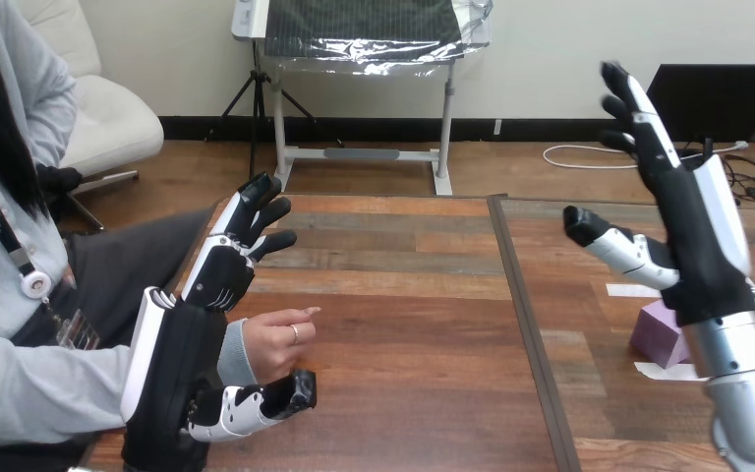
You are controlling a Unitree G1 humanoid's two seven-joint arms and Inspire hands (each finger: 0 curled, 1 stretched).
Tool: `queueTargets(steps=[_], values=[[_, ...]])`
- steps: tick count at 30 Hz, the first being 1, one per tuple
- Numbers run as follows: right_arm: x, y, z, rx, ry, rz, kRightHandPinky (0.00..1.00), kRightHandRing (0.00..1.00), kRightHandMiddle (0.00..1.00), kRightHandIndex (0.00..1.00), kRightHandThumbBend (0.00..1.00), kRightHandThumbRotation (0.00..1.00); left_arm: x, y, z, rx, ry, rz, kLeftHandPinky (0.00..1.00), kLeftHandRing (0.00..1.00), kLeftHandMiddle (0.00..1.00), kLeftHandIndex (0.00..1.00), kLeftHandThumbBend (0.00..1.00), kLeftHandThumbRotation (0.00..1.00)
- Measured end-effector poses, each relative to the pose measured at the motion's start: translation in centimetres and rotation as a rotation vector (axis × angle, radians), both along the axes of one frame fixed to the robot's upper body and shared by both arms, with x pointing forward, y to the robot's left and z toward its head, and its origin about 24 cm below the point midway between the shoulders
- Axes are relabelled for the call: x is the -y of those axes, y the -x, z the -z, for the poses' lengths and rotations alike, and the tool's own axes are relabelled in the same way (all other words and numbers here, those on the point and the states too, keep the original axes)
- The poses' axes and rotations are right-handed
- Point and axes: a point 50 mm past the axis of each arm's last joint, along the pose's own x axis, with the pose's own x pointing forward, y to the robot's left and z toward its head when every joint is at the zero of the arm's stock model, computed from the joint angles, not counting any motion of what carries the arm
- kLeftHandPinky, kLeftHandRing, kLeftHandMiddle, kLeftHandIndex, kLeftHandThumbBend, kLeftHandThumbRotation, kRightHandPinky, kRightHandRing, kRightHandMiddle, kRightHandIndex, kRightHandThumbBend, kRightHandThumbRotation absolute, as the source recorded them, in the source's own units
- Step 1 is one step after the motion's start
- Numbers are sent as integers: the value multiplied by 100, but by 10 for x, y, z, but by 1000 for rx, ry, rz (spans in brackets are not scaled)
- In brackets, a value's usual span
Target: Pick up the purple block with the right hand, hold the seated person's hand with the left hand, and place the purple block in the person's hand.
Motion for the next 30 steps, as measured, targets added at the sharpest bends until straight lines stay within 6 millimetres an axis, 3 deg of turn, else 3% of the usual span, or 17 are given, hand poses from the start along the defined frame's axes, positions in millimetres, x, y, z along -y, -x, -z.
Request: queueTargets(steps=[30], values=[[48,-15,14,-182,86,210,86,93,94,96,100,85,-1,0,0,1,9,-5,80,89,93,92,100,69]])
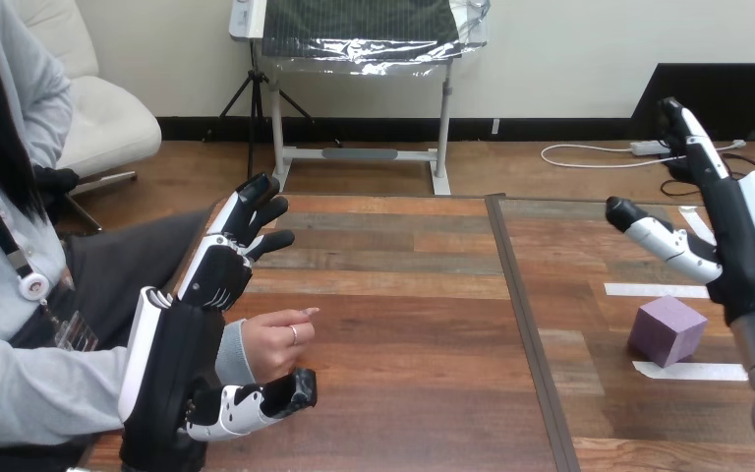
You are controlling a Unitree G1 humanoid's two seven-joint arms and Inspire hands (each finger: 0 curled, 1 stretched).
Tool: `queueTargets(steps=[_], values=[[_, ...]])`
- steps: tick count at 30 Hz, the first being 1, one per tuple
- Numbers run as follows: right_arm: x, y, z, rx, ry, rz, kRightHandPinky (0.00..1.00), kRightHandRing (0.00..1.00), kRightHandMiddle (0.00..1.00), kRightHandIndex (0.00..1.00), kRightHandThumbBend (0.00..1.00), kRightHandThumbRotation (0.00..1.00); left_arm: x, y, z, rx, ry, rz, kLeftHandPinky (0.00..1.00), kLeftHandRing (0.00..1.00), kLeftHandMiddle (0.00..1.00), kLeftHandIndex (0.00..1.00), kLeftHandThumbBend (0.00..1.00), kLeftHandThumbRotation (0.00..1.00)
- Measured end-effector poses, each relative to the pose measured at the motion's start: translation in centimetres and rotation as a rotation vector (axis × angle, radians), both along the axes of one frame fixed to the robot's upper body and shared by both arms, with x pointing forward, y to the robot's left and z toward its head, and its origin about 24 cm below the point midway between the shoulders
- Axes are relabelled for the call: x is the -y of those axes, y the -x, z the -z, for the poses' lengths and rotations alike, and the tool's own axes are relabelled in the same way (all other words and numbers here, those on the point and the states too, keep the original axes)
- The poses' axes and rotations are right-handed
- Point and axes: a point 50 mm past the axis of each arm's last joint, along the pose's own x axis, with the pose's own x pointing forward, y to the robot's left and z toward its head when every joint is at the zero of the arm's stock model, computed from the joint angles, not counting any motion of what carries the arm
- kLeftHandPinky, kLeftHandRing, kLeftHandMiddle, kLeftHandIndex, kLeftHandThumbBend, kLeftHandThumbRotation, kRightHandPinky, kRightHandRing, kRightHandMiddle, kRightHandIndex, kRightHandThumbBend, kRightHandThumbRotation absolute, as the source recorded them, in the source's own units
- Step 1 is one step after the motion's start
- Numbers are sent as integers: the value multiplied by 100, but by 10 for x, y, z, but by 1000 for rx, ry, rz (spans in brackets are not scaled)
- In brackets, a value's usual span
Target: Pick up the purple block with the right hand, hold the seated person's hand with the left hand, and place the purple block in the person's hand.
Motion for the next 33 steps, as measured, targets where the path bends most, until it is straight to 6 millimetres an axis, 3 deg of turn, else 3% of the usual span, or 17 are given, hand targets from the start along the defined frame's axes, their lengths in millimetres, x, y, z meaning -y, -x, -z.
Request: queueTargets(steps=[16,33], values=[[13,-9,7,-105,29,91,83,92,91,95,100,83,0,0,0,4,4,-1,80,90,93,92,100,69],[25,-3,28,-255,94,174,77,89,89,94,100,81,1,1,-2,23,4,1,83,92,94,93,100,68]])
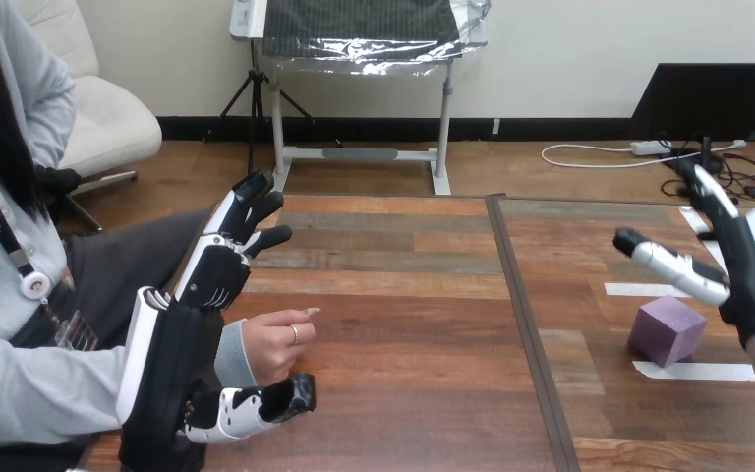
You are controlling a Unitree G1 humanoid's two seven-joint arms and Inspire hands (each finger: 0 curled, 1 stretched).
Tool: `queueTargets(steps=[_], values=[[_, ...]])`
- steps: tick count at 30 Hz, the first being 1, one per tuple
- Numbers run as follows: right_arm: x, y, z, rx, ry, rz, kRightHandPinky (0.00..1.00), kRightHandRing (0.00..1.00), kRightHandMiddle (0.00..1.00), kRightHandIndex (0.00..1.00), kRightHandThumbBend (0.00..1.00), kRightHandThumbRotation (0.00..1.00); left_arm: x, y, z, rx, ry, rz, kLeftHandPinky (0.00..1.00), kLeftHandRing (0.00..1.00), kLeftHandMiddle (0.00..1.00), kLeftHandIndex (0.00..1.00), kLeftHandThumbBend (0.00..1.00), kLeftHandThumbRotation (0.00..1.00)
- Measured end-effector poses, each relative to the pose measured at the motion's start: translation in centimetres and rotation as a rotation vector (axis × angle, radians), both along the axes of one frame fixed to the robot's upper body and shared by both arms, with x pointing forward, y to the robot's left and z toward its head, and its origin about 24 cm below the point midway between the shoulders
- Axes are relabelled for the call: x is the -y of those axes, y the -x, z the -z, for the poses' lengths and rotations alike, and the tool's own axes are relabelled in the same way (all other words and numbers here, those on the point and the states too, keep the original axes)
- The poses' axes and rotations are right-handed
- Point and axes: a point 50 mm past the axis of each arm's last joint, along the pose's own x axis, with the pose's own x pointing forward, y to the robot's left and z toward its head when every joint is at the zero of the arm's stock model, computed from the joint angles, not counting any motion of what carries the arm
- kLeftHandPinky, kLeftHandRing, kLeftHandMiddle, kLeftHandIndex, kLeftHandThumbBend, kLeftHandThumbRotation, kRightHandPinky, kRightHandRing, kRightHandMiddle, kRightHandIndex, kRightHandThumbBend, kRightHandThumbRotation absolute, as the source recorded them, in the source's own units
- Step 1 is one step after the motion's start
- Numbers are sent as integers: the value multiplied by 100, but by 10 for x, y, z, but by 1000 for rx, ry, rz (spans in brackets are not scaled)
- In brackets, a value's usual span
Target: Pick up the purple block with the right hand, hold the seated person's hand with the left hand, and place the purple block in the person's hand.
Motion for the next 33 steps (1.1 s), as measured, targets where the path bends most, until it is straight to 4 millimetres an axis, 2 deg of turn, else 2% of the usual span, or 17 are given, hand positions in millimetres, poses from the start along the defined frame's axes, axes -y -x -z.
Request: queueTargets(steps=[10,21,33], values=[[7,5,11,-84,8,56,75,89,90,94,100,78,0,0,0,1,0,2,84,92,94,93,100,67],[11,7,16,-120,6,88,74,86,90,94,100,77,0,0,-1,7,3,1,84,93,95,93,100,66],[15,10,21,-171,2,127,68,82,90,94,100,75,-2,1,-1,11,8,-4,84,92,94,93,100,65]])
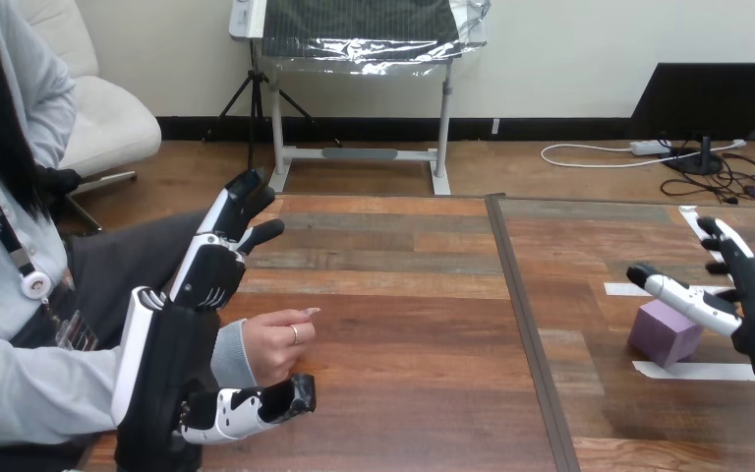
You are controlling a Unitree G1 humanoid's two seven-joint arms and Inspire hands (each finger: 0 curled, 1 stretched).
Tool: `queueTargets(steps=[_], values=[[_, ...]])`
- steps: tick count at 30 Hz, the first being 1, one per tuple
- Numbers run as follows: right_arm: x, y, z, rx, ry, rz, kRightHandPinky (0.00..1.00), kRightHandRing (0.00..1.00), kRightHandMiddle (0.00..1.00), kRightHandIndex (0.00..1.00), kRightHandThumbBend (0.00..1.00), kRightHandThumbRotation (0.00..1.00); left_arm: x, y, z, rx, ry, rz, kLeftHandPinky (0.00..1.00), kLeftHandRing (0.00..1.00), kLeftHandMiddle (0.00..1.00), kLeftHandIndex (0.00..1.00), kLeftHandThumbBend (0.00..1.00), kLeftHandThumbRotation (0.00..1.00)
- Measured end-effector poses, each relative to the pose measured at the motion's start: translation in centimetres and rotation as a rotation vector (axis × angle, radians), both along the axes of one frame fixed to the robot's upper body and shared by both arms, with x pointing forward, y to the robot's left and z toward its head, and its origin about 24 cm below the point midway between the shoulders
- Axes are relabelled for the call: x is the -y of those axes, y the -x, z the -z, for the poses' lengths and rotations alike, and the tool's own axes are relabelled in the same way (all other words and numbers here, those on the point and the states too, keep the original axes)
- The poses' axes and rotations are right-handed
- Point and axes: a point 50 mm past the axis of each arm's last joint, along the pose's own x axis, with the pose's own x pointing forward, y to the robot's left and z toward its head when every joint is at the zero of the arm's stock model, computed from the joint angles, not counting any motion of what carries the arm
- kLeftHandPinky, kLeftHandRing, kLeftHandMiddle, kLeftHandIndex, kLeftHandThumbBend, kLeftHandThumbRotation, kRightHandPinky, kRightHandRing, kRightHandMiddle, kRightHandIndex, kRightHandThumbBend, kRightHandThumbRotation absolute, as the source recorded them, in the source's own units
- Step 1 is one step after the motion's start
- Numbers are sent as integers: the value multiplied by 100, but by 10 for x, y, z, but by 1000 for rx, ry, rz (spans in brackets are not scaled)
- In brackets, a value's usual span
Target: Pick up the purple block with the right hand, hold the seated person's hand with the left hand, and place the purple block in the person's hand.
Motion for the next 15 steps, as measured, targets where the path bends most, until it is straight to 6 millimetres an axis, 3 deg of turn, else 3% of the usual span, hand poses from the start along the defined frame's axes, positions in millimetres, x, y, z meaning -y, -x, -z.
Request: queueTargets(steps=[15], values=[[5,5,9,-79,-1,46,57,76,89,93,100,73,-1,1,-1,18,0,0,83,91,94,92,100,65]])
